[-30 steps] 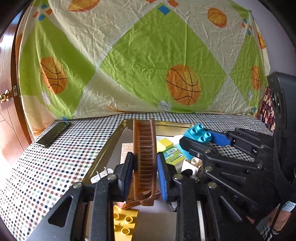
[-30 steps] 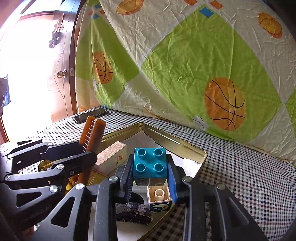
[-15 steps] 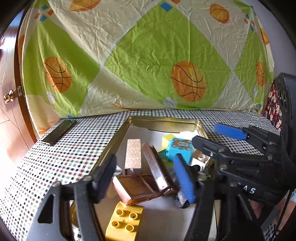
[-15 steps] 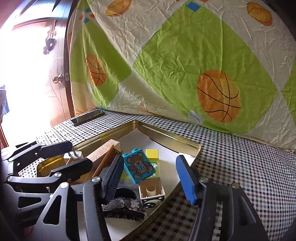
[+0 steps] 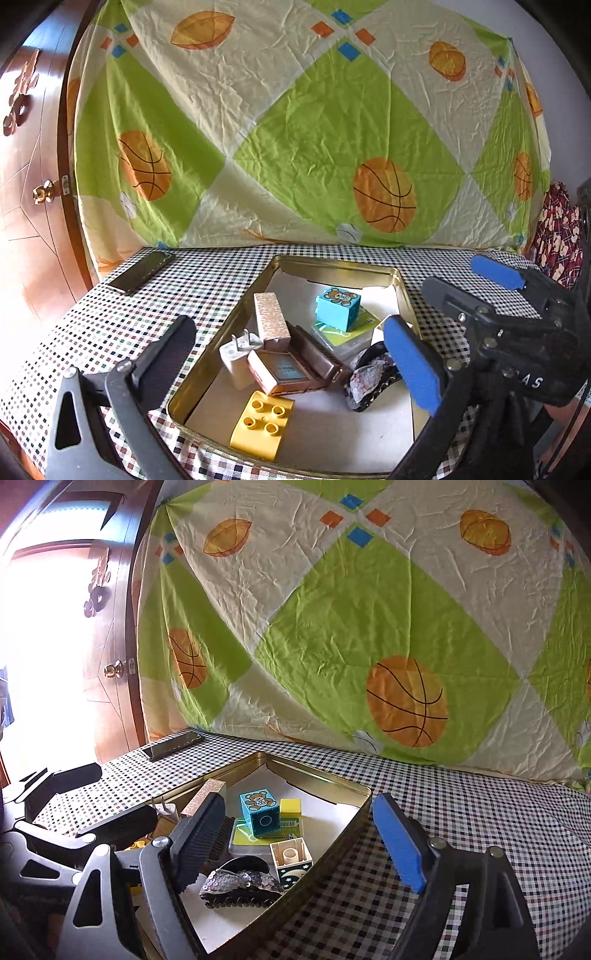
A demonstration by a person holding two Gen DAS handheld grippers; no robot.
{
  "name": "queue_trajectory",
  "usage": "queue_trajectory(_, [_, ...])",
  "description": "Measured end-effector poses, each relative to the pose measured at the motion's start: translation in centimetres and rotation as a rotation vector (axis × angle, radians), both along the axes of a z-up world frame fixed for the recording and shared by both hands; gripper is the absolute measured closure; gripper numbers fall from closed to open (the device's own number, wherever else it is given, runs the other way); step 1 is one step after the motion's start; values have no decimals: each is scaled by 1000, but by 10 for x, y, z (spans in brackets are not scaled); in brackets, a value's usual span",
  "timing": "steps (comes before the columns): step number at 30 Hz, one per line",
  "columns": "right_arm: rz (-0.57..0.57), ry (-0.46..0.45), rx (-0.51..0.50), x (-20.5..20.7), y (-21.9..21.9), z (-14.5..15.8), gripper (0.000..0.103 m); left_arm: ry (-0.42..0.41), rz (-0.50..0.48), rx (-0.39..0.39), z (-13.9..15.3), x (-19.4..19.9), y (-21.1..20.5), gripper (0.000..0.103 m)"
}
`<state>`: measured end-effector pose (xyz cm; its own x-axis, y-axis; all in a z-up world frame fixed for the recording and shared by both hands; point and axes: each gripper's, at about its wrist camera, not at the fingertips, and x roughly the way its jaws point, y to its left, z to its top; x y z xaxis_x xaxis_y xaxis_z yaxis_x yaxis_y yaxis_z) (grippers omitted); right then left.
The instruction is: Organize rigid objects
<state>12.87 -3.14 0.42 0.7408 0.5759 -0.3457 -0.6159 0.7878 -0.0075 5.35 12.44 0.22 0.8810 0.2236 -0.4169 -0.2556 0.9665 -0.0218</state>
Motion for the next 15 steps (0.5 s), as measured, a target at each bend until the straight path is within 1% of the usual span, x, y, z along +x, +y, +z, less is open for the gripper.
queue_trajectory(3, [0, -8, 1, -4, -3, 2, 19, -3, 27, 1, 0, -2, 2, 0])
queue_trajectory(7, [0, -24, 8, -9, -5, 5, 19, -10, 36, -7, -2, -3, 6, 0])
queue_trajectory(15, [23, -50, 20, -18, -7, 11, 17, -21, 56, 38, -1, -6, 1, 1])
